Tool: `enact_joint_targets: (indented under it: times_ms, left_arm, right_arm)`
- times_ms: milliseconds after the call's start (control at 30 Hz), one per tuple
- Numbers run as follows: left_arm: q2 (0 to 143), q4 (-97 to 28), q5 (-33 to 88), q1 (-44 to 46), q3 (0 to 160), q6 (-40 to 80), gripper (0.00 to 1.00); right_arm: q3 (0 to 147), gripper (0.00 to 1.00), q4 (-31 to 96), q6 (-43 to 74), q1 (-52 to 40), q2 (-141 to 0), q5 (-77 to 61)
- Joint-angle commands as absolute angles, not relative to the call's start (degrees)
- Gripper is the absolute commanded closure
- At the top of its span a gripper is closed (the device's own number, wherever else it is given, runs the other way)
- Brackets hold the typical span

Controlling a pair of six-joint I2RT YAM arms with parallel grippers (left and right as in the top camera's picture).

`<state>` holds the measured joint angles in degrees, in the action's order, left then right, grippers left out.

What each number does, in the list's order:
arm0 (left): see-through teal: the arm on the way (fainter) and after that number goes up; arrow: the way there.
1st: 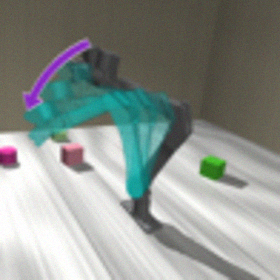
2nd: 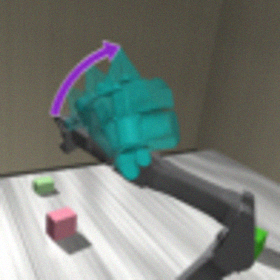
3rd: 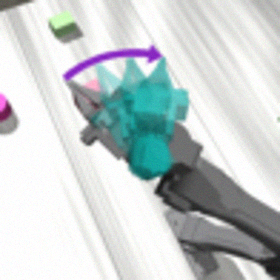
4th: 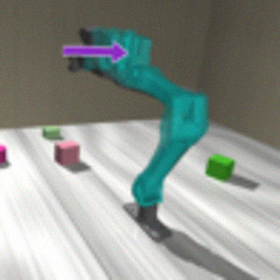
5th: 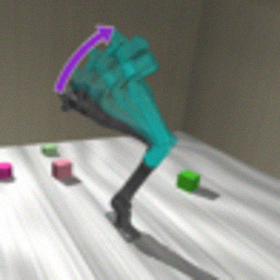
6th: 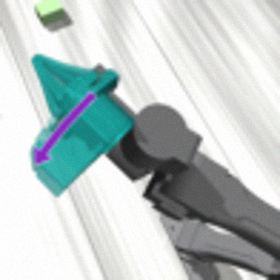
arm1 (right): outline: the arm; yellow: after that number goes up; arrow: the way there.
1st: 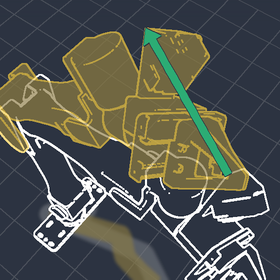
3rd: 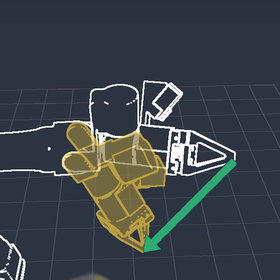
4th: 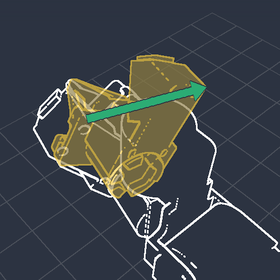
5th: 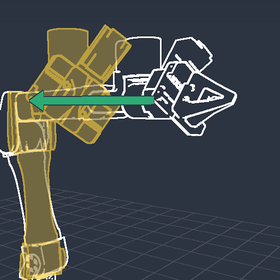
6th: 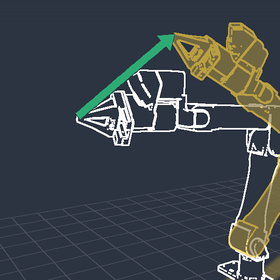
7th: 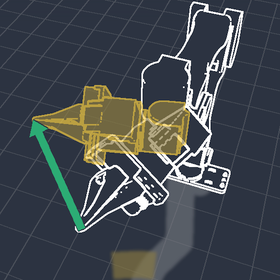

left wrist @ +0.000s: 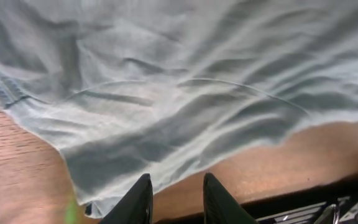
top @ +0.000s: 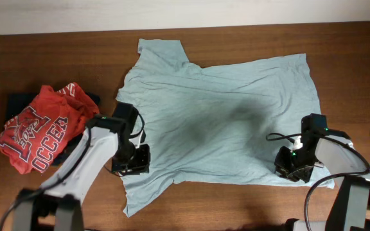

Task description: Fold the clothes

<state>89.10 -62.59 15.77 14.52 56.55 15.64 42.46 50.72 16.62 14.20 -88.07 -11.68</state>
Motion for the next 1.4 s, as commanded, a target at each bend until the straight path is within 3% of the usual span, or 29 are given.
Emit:
enact_joint_targets:
  times_ms: [0, 33, 200, 300, 433, 733, 1367]
  left_arm:
    - [84.73, -62.54, 15.44, 14.74, 58.5, 13.19, 0.7]
    - [83.79, -62.46, 16.29, 14.74, 58.98, 13.19, 0.64]
    - [80.44, -65.21, 15.64, 13.56, 62.28, 10.41, 0.54]
    - [78.59, -68.58, 11.66, 13.28, 62.65, 14.17, 0.55]
    - [74.7, -73.06, 4.6, 13.82, 60.25, 26.15, 0.55]
    - [65.98, -67.96, 10.24, 13.82, 44.53, 36.29, 0.41]
    - [66.04, -53.43, 13.32, 13.82, 25.71, 41.8, 0.37]
  right_arm:
    - [45.19, 0.79, 50.74, 14.76, 13.89, -86.83, -13.96]
    - [45.63, 0.79, 50.74, 14.79, 13.89, -86.04, -14.57]
    - [48.53, 0.68, 51.29, 14.81, 13.89, -79.46, -15.03]
    - [50.02, 0.53, 52.51, 14.81, 13.89, -75.35, -15.0]
    - [50.22, 0.46, 53.8, 14.81, 13.89, -71.92, -15.0]
    - [50.22, 0.44, 54.59, 14.83, 13.89, -72.03, -15.0]
    - [50.22, 0.44, 55.11, 14.81, 13.89, -72.03, -14.76]
